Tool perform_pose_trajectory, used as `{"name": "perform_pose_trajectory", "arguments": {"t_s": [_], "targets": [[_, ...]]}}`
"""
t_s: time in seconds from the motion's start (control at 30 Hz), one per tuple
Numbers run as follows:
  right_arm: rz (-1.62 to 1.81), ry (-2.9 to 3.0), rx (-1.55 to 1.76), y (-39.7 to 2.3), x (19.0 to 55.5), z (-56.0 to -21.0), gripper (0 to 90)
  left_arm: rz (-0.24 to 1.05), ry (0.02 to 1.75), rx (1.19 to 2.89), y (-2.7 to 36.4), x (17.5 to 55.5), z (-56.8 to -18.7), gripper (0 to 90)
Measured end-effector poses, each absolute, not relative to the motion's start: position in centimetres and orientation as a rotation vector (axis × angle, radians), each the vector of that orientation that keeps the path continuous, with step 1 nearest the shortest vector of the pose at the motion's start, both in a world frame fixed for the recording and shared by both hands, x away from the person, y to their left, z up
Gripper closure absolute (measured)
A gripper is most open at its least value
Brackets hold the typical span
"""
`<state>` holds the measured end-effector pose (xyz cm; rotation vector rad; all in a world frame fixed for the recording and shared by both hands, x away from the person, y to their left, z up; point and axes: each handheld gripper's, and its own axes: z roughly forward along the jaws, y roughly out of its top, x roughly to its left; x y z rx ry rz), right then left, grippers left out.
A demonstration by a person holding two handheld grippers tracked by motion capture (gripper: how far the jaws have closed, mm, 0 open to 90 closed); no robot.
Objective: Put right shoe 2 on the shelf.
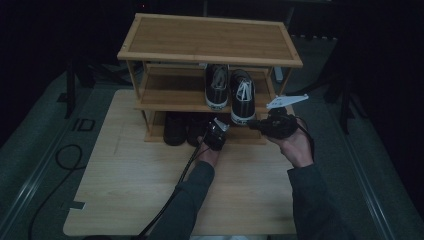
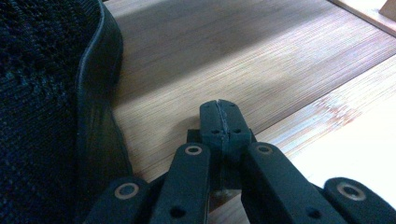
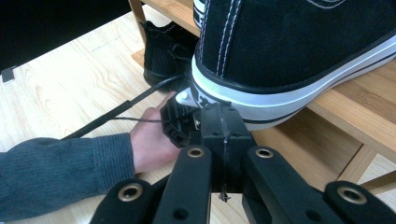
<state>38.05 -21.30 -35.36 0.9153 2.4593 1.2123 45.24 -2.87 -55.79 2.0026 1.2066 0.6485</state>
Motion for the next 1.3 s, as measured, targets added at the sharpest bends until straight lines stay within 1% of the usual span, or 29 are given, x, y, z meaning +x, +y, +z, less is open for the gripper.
{"name": "perform_pose_trajectory", "arguments": {"t_s": [0.63,0.9,1.3], "targets": [[1.234,2.441,0.929,-19.9,39.1,-35.8,90.0,0.648,1.205,2.004,-2.8,45.3,-55.8,90.0],[1.211,2.433,0.949,-20.4,39.4,-35.9,90.0,0.647,1.207,2.002,-2.9,45.2,-55.8,90.0],[1.209,2.421,0.952,-19.8,39.4,-36.3,90.0,0.647,1.205,2.003,-2.9,45.2,-55.8,90.0]]}}
